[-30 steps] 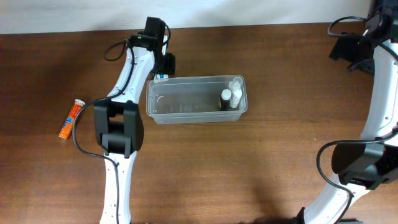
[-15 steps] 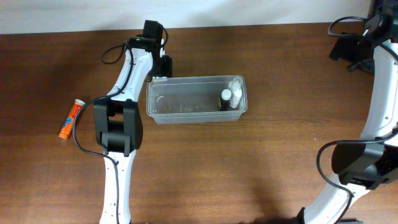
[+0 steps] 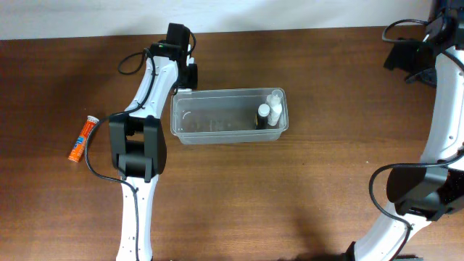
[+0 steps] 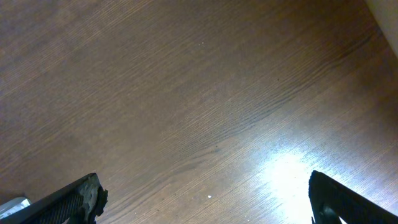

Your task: Pack container

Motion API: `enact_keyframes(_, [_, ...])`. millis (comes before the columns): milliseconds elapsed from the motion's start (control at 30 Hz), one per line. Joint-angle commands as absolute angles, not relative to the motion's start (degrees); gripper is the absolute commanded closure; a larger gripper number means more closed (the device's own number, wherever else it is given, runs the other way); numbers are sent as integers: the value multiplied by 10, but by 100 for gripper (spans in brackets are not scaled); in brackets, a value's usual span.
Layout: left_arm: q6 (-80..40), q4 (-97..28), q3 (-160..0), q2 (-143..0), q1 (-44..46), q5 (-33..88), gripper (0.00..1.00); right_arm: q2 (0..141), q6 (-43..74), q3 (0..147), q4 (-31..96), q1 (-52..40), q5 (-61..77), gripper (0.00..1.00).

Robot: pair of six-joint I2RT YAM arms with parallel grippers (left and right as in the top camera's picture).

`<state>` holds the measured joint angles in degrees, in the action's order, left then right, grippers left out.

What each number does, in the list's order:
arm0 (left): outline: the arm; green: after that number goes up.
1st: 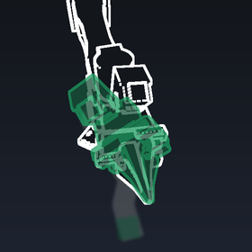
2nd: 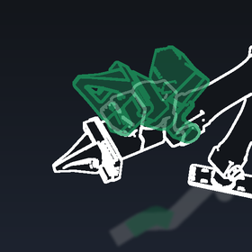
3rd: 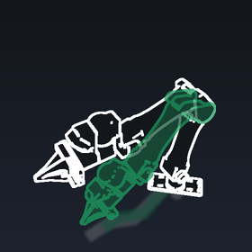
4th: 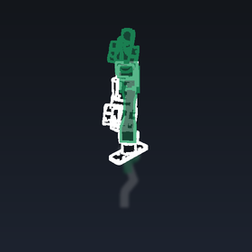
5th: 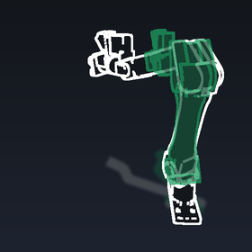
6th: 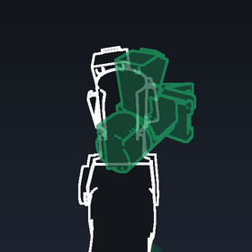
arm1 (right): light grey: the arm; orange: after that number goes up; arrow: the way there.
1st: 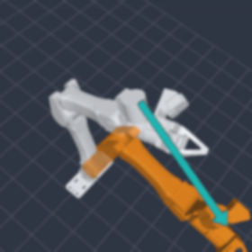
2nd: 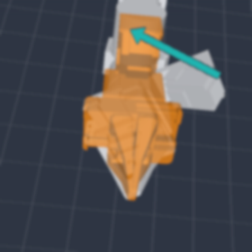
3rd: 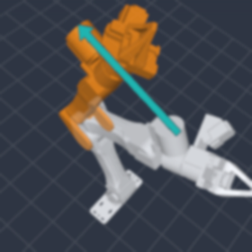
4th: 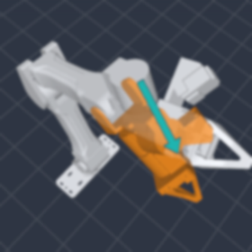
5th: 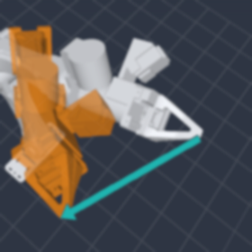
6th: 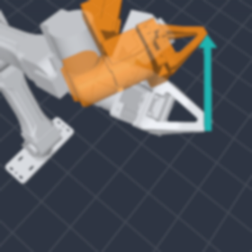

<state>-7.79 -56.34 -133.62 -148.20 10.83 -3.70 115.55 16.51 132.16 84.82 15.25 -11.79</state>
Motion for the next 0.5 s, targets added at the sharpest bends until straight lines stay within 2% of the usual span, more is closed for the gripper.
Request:
enact_keyframes(0, [-68, -563, -1341, -1491, 106, -43, 50, 1154, 170, 1324, 847, 154, -127, 2])
enact_keyframes(300, [-65, -586, -1361, -1484, 107, -43, 50, 1154, 170, 1324, 847, 154, -127, 2])
enact_keyframes(467, [-50, -623, -1422, -1478, 107, -44, 50, 1154, 170, 1324, 847, 154, -127, 2])
